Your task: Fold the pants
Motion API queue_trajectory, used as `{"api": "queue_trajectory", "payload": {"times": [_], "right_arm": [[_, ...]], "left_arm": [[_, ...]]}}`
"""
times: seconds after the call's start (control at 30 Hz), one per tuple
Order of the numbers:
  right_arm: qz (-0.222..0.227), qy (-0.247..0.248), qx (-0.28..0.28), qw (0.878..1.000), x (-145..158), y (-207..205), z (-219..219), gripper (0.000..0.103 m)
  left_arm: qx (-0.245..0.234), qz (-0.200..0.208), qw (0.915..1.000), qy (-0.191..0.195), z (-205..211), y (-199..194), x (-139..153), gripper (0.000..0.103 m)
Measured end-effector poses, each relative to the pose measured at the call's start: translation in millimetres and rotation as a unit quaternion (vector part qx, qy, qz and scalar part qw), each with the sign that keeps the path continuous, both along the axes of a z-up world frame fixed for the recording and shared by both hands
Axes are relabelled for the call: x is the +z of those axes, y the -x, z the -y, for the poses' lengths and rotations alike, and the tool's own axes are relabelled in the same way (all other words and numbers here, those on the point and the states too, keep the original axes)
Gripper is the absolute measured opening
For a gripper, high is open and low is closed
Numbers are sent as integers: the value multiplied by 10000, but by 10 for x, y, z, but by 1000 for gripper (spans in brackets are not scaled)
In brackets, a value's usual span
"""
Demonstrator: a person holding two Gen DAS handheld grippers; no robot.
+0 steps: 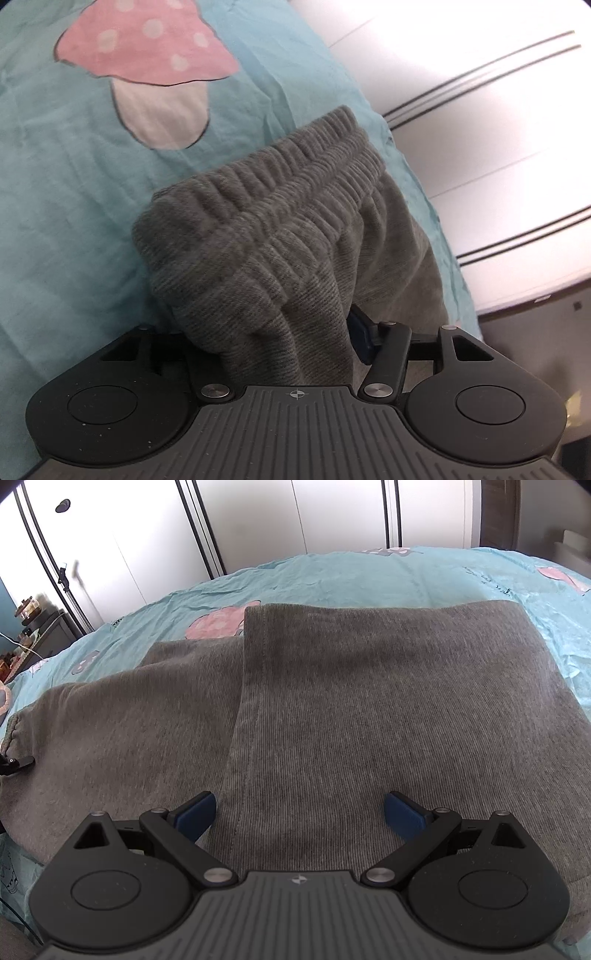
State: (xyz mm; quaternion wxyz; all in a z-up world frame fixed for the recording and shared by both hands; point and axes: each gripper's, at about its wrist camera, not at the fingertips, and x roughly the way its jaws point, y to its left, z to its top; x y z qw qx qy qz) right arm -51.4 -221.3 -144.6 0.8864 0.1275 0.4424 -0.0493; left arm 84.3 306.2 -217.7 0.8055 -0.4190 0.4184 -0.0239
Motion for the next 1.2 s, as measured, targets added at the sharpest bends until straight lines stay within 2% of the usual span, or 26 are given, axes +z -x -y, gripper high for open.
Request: {"api": "queue_trajectory", "payload": {"times": [0.03, 0.1, 0.2, 0.27, 0.37, 0.4, 0.43, 0.5, 0.57, 0.63, 0.7, 0.83, 0.93, 1.0, 1.13, 1.2], "right_arm": [[3, 22, 6, 10000, -3, -2, -6, 98], [5, 72, 20, 10000, -9, -7, -19, 98], [8, 100, 23, 9999, -8, -15, -25, 98], [13, 97, 21, 9999, -8, -16, -23, 98], [34, 67, 0, 10000, -8, -18, -11, 98], [42, 51, -10, 10000, -7, -18, -7, 98], [50, 41, -19, 10000, -7, -19, -3, 98], [62, 38, -26, 10000, -9, -26, 2, 98], [65, 62, -21, 10000, -15, -21, -2, 98], [53, 100, -7, 9999, -13, -30, -15, 98], [42, 102, 5, 9999, -8, -31, -16, 98], [86, -258, -41, 9996, 45, -14, 113, 98], [301, -883, -447, 9946, 157, 92, 345, 98], [471, -887, -778, 9919, 302, 201, 490, 98], [838, -955, -1268, 9838, 620, 460, 742, 98], [962, -1093, -1480, 9782, 749, 591, 878, 98]], "left_arm": [[-8, 21, 10000, -30, 4, 6, 8, 59], [39, -5, 10000, -43, -12, 26, -1, 44], [74, 63, 9999, 125, -13, 17, 42, 32], [61, 265, 9995, 182, 5, 33, 101, 25], [-23, 835, 9960, 308, -2, 99, 245, 23], [-51, 837, 9961, 256, 15, 84, 258, 24], [-61, 712, 9974, 131, 37, 55, 249, 25], [-68, 236, 9996, -145, 92, -24, 159, 35], [-73, 66, 9999, -58, 92, -51, 80, 37], [19, 96, 9998, 149, 50, -46, 80, 30], [-9, 141, 9998, 102, 64, -29, 121, 23], [-253, 366, 9971, -619, 211, 5, 516, 18], [-527, 854, 9898, -1008, 417, 64, 943, 17], [-672, 1081, 9854, -1131, 543, 111, 1206, 16], [-1164, 1729, 9703, -1226, 1044, 244, 1758, 16], [-1600, 2085, 9561, -1300, 1469, 332, 2008, 16]]}}
